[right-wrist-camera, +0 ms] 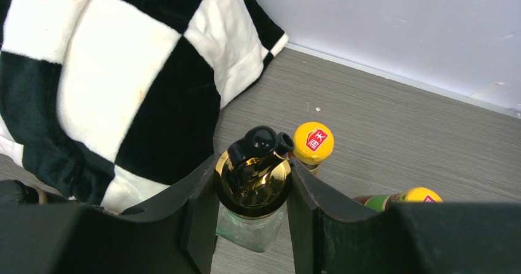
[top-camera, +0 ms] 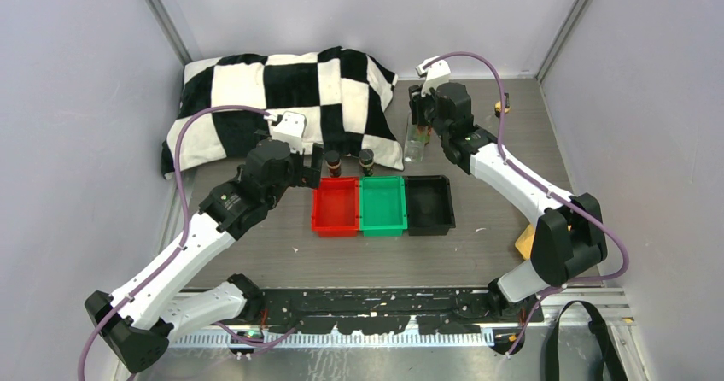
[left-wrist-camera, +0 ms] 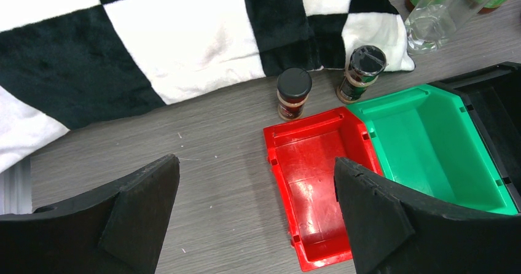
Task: Organize the condiment bottles
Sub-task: Pick up the bottle from the center of the board.
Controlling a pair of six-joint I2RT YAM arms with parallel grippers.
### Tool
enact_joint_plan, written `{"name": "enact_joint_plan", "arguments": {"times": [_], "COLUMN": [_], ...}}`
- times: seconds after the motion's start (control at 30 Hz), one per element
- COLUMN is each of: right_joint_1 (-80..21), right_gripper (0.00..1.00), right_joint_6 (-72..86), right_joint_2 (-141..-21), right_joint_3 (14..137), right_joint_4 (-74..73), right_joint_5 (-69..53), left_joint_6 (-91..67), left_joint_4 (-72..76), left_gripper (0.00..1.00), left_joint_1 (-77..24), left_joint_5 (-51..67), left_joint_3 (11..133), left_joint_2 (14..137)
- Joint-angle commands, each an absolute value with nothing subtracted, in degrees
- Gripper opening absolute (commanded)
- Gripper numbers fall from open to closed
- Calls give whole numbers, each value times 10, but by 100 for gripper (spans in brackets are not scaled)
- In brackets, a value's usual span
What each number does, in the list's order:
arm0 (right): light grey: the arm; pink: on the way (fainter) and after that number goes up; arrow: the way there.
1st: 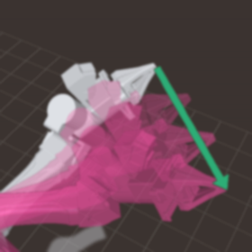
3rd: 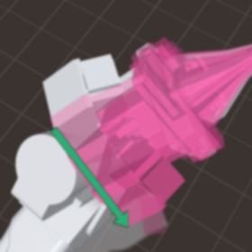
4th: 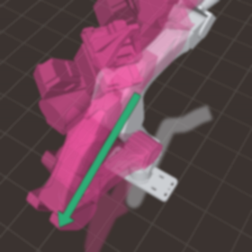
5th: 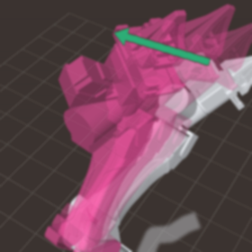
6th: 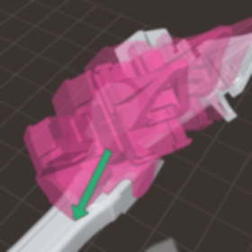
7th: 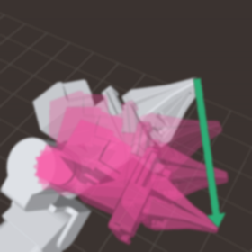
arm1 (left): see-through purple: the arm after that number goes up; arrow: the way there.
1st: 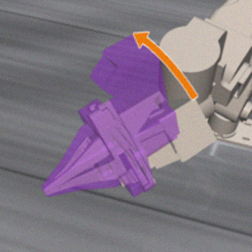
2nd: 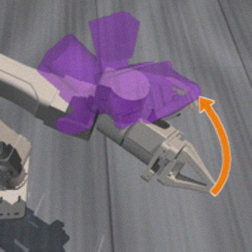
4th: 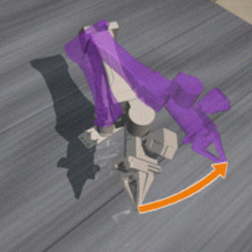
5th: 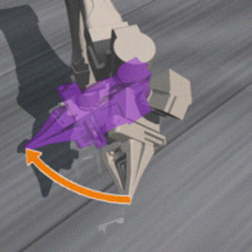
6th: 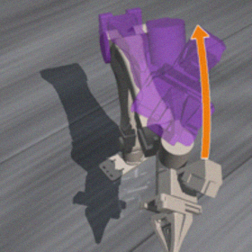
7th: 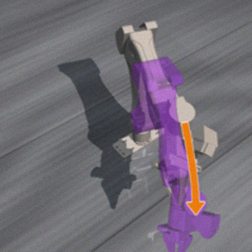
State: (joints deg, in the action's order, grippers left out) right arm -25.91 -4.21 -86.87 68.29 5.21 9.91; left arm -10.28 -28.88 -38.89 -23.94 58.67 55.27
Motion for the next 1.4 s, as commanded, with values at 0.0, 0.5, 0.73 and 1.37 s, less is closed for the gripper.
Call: {"name": "enact_joint_plan", "arguments": {"times": [0.0,0.5,0.73,1.37], "right_joint_1": [-262,-261,-262,-262], "right_gripper": [1,1,1,1], "right_joint_6": [-54,-59,-65,-71], "right_joint_2": [-839,-835,-836,-829], "right_joint_3": [714,727,741,753], "right_joint_4": [75,79,76,70], "right_joint_5": [99,99,100,101], "left_joint_6": [-105,-105,-105,-105], "left_joint_4": [-259,-259,-259,-259], "left_gripper": [97,97,97,97], "left_joint_1": [-391,-391,-391,-391], "left_joint_5": [-235,-235,-234,-234], "left_joint_3": [584,584,584,584], "left_joint_2": [552,554,555,556]}}
